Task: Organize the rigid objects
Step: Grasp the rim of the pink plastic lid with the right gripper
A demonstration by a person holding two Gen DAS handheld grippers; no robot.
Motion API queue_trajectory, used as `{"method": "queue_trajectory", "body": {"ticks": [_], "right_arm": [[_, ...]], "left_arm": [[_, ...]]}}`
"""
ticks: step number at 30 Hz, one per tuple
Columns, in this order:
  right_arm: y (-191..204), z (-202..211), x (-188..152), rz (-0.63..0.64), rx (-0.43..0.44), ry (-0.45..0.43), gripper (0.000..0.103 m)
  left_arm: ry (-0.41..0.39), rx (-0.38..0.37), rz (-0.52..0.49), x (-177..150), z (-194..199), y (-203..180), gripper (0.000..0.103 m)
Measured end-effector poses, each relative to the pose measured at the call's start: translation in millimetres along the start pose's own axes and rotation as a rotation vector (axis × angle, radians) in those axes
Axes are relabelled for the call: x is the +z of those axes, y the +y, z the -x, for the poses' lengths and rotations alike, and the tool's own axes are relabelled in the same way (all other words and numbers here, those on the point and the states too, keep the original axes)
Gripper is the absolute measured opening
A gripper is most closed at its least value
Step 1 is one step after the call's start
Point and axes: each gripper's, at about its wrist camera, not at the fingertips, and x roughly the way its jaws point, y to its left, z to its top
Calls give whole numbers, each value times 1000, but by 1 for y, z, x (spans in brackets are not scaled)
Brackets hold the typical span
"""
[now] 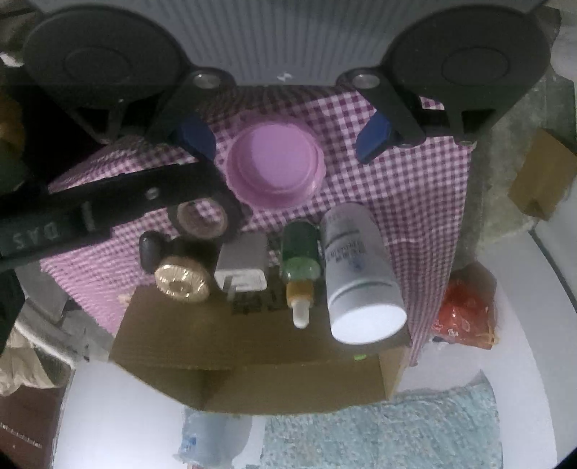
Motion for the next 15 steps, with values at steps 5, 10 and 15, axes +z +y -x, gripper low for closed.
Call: {"method": "queue_trajectory", "body": {"ticks": [5,10,15], "right_arm": [[8,-17,0,15,-45,12,53],[10,-22,2,26,-92,14,46],[11,-32,6,16,-105,16,38]], "left_arm": [[13,15,-9,-4,-11,0,86],[27,-36,26,-5,-19,8,86],[32,-55,44,-8,-26,14,85]]}}
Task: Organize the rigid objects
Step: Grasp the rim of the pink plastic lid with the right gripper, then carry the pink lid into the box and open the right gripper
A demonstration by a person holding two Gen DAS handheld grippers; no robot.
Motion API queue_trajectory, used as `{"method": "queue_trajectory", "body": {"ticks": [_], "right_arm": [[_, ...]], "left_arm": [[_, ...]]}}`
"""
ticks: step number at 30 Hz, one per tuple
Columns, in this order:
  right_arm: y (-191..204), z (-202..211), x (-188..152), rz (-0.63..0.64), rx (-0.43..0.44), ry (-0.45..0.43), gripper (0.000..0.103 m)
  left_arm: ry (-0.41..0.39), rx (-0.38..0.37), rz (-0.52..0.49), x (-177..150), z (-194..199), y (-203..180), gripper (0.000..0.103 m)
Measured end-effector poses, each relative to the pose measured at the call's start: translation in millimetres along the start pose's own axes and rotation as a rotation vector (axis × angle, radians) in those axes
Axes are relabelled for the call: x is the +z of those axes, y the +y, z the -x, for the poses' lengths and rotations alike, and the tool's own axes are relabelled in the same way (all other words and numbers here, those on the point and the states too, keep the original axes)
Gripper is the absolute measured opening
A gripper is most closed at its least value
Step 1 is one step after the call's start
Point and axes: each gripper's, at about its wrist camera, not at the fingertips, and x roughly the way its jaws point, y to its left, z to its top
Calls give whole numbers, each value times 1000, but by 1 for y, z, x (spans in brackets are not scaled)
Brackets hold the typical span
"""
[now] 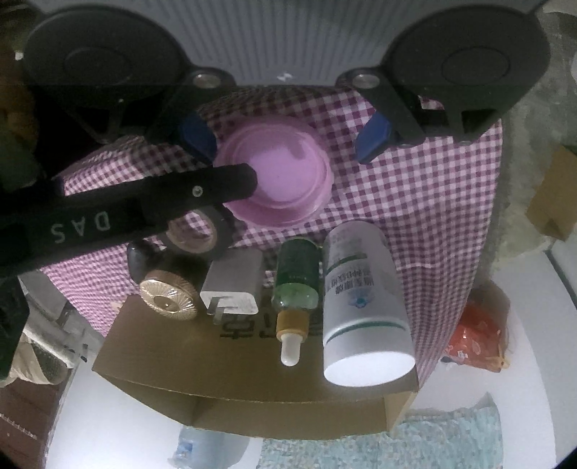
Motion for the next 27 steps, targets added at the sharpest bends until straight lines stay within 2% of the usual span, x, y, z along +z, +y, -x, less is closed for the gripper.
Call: {"method": "queue_trajectory", "body": {"ticks": [3,5,17,27], "right_arm": [[3,-4,3,5,-4,0,36],[7,-13,5,5,-6,7,32],[16,-23,7,1,4,26,29],[54,6,13,100,76,-49,29]], "left_arm": [[-2,-14,8,-1,-4,2,81],[-16,-15,4,-1,-5,0,73],[-58,20,-9,2,4,-5,73],[-183,112,-73,13,59,-18,73]]}}
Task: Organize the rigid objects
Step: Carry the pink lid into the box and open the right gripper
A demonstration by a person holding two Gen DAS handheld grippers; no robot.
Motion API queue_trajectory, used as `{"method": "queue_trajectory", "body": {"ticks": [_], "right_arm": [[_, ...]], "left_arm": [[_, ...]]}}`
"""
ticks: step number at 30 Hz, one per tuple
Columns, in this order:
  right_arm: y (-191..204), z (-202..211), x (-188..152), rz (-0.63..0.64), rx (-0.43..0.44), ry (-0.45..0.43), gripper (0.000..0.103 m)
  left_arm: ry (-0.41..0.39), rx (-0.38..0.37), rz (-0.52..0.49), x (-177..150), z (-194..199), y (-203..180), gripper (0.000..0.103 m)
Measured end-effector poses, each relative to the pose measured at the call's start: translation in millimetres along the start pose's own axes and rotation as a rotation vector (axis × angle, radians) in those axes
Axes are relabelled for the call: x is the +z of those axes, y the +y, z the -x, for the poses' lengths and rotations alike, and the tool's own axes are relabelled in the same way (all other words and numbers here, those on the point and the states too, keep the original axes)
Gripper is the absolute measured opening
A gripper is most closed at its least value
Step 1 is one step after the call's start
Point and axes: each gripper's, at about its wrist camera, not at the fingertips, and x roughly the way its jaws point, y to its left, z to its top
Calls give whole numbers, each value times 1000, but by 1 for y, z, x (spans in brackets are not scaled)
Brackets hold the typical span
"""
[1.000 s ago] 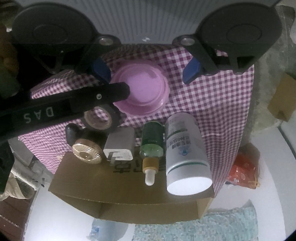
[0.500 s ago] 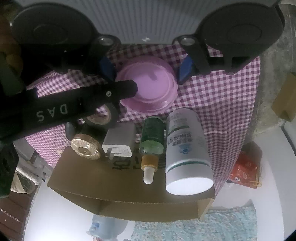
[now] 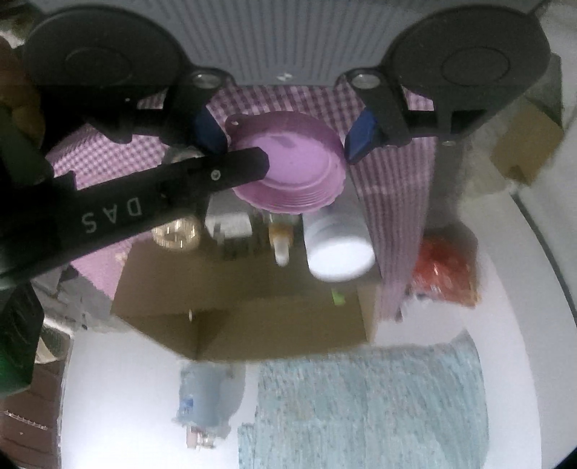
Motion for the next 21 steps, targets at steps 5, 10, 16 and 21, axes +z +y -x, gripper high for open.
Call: {"method": "queue_trajectory", "body": {"ticks": [5,10,16,21], "right_arm": [[25,20,24,76,33,-68,29],[37,32,64,143,54,-130,30],[26,27,129,144,46,-108,31],[4,6,183,98,-2,-10,31]], "left_arm": [[-84,37,-32,28,25,-1,73],[-134,63,-76,72,32,-2,73],[-87,25,-91,129,-2,8,73],[62,-31,-79,167,-61,20,73]]}}
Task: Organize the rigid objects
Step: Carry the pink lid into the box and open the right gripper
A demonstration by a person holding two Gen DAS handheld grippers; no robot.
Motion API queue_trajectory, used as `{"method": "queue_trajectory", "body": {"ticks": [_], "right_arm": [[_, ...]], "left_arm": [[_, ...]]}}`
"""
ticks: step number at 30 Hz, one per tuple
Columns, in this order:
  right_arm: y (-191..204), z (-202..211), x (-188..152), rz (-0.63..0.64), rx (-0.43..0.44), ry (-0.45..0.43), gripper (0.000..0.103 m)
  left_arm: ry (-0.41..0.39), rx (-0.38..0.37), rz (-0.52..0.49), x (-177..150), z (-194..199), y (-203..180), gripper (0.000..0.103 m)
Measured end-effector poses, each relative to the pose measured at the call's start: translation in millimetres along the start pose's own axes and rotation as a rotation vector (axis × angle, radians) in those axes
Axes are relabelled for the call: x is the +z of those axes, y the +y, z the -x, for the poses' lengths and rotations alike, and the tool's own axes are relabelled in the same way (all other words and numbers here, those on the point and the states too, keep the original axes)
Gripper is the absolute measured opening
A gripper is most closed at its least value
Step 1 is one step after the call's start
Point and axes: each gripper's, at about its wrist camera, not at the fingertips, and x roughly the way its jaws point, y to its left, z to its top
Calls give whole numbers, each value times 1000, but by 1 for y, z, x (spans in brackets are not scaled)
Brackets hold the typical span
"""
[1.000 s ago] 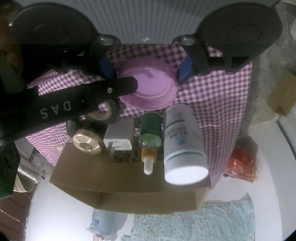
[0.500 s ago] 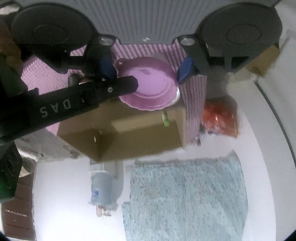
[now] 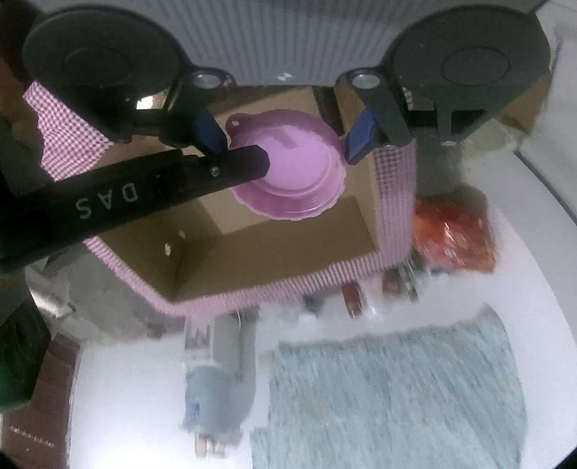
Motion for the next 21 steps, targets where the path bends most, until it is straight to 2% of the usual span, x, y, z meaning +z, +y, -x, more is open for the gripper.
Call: {"method": "queue_trajectory", "body": {"ticks": [4,6,10,15,21], "right_arm": [[-31,-33,26,-76,-34,112,31],[-45,-51,29,-122,-43,168,31],[-65,-76,33,-171,-56,251,31],[-79,-97,40,-196,-72,311,31],[-84,-107,41,-213,-86,330,31]], "left_arm": [[144,-53,28,13,-48,14,73],[217,-78,50,14,-72,20,73],[313,-96,77,9,-102,28,73],[343,-65,32,9,-121,24,72],[358,-35,-9,13,-133,13,73]]}}
